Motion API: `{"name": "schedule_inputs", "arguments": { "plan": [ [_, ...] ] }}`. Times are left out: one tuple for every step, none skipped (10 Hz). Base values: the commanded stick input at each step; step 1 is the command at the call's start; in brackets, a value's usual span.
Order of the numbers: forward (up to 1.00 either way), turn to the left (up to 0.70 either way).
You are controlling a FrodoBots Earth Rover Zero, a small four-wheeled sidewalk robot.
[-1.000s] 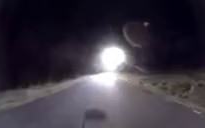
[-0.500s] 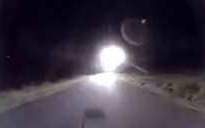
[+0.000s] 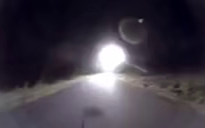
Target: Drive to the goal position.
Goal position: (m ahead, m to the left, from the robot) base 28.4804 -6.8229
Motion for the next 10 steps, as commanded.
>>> {"name": "schedule_inputs", "arguments": {
  "plan": [
    [1.0,0.0],
    [1.0,0.0],
    [1.0,0.0],
    [1.0,0.0],
    [1.0,0.0],
    [1.0,0.0],
    [1.0,0.0],
    [1.0,0.0],
    [1.0,0.01],
    [1.0,0.02]
  ]
}}
